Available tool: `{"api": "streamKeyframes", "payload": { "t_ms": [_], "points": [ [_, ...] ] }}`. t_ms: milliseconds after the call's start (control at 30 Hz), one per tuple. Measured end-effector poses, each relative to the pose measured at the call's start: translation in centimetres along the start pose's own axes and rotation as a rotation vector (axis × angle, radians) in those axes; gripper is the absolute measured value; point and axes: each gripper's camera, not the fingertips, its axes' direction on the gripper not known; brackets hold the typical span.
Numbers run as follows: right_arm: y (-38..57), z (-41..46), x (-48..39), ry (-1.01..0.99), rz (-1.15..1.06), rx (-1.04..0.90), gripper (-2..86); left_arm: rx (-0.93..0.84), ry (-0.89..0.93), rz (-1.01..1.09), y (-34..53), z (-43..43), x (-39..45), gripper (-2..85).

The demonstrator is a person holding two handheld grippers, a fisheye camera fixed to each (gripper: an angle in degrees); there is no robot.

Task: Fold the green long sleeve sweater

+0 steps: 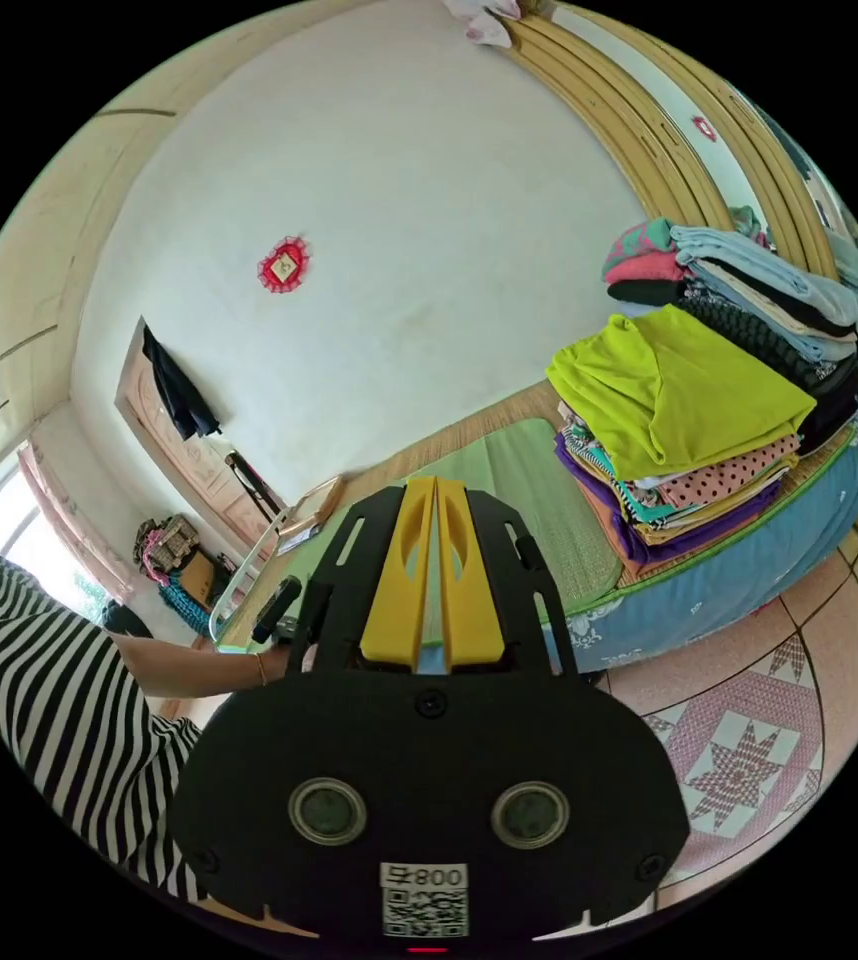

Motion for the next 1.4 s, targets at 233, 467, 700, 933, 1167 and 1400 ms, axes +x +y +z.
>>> {"api": "streamKeyframes", "payload": {
  "t_ms": [233,467,700,933,1167,1400],
  "points": [
    [-6.3,-2.3,2.4,-0.035,-0.019,0.101,4.6,-0.022,0.059,0.038,-2.8,-2.3,0.2,0.1],
    [-19.8,-0.6,9.3,0.028,-0.048,0.236,7.9,-0.015,0.372,0.099,-12.0,-5.1,-3.1,0.3],
    [-35.6,-1.0,17.4,0.093,0.02,0.349,10.9,0.002,0.487,0.235,-28.2,-12.9,-1.5,0.6],
    [-50.9,-3.3,27.0,0.214,0.144,0.316,12.9,-0.005,0.579,0.19,-39.8,-20.0,2.7,0.4],
    [-63.4,-3.4,38.7,0.202,0.372,0.205,13.1,-0.031,0.644,0.14,-47.5,-23.7,5.3,0.3],
    [-70.5,-0.7,45.8,0.152,0.557,0.084,13.3,-0.063,0.689,0.135,-54.1,-26.4,6.6,0.2]
  ]
}}
